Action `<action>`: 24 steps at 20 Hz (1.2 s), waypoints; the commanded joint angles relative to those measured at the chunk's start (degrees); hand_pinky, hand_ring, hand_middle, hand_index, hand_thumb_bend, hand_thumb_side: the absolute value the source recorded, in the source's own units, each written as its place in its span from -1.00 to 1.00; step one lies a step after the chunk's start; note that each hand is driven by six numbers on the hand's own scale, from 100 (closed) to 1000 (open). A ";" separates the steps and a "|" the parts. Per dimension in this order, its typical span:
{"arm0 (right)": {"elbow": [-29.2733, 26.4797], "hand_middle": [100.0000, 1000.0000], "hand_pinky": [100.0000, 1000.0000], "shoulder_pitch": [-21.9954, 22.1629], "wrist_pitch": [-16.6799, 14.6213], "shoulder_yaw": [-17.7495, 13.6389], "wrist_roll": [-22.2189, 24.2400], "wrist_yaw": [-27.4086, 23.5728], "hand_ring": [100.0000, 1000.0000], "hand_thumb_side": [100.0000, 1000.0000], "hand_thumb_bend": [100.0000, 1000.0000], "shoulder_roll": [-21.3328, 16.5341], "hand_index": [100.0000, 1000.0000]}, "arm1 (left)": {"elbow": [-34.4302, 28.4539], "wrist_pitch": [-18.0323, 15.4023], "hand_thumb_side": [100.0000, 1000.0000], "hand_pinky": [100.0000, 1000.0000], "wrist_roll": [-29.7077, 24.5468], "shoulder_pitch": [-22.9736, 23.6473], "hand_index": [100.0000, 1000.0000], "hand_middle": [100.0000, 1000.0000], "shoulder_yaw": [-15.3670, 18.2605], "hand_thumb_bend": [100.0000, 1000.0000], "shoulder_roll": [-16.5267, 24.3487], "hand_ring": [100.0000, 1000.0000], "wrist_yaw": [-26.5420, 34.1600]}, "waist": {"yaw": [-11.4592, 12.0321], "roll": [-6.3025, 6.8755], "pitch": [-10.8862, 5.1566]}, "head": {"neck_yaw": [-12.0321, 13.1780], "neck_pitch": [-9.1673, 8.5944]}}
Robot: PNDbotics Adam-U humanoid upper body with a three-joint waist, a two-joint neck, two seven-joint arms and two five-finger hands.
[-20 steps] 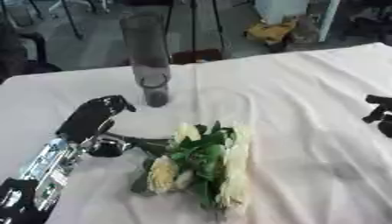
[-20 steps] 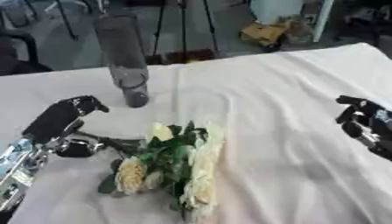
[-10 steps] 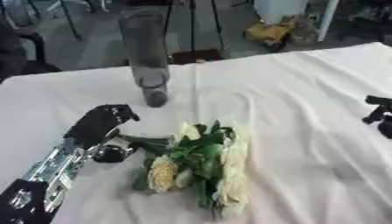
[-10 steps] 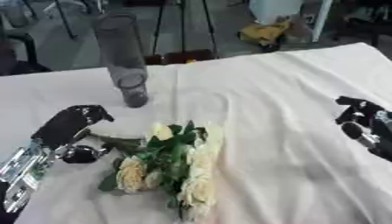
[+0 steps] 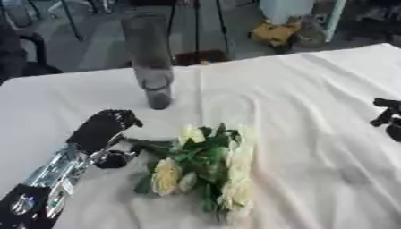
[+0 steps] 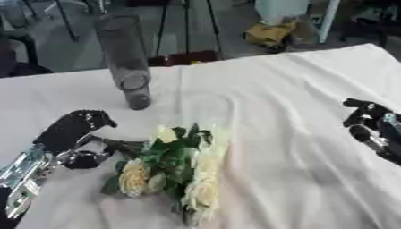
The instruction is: Arrange flowers into the vase.
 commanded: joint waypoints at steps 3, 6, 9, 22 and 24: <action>-0.67 -0.14 0.35 -0.62 -0.04 -0.12 0.22 0.17 0.98 0.38 0.32 -1.13 0.64 | -0.74 -0.98 -0.71 0.50 -0.68 -1.19 0.49 0.29 -0.65 0.04 3.01 0.40 -0.46 | -0.10 0.20 -0.90 | -0.04 0.27; -0.70 -0.14 0.35 -0.56 -0.01 -0.15 0.22 0.18 0.98 0.38 0.32 -1.15 0.64 | -1.00 -0.80 -0.71 0.50 -0.76 -0.94 0.49 0.28 -0.57 0.04 3.47 0.40 -0.37 | -0.01 0.30 -0.94 | -0.11 0.25; -0.81 -0.14 0.35 -0.56 0.05 -0.14 0.29 0.14 0.98 0.39 0.32 -1.09 0.64 | -1.08 -0.76 -0.71 0.50 -0.85 -0.83 0.49 0.28 -0.63 0.04 3.60 0.40 -0.32 | 0.02 0.33 -0.96 | -0.16 0.23; -0.73 -0.14 0.35 -0.59 0.00 -0.14 0.35 0.16 0.98 0.38 0.32 -1.02 0.64 | -0.25 -0.13 -0.71 0.46 -0.02 -1.39 0.49 0.28 -0.68 -0.03 1.43 0.40 -0.82 | -0.16 0.24 -0.92 | -0.29 0.20; -0.71 -0.14 0.35 -0.61 -0.01 -0.14 0.38 0.16 0.98 0.38 0.32 -0.99 0.64 | 0.16 -0.02 -0.69 0.46 0.23 -1.58 0.49 0.27 -0.65 -0.05 0.74 0.39 -1.20 | -0.22 0.17 -0.91 | -0.30 0.17</action>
